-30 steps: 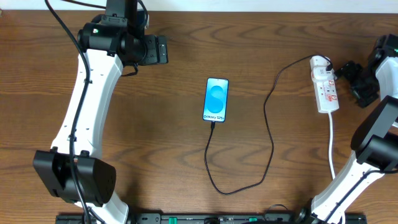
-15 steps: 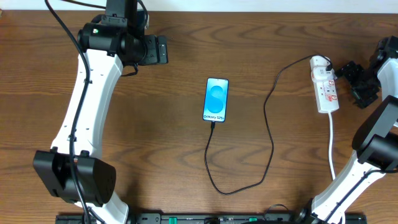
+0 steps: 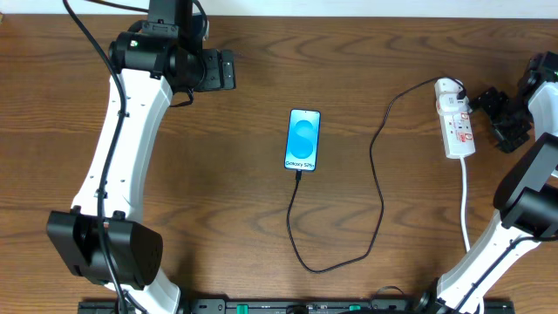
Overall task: Plug charger to phone and switch on socket
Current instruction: 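Press the power strip's switch down with the right gripper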
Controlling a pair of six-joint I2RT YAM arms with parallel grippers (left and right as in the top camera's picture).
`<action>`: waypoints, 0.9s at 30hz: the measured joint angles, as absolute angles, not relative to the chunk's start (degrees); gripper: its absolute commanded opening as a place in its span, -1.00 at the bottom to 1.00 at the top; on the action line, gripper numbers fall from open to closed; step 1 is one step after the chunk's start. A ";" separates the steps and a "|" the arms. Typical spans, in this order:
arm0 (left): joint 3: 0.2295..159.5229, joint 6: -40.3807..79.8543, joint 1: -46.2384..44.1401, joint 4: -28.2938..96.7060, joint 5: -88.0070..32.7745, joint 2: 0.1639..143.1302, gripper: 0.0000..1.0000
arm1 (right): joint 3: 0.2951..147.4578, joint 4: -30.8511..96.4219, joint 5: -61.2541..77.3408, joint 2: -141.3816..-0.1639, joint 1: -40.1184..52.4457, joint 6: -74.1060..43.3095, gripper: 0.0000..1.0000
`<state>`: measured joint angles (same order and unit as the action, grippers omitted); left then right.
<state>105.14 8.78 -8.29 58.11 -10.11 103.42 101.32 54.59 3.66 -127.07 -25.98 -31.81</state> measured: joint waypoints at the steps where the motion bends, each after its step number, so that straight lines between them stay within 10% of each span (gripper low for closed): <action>1: 105.14 8.78 -8.29 58.11 -10.11 103.42 0.89 | 101.30 54.46 3.64 -127.07 -25.98 -31.81 0.98; 27: 105.14 8.78 -8.29 58.11 -10.11 103.42 0.89 | 97.65 50.59 6.48 -127.04 -26.48 -30.98 0.99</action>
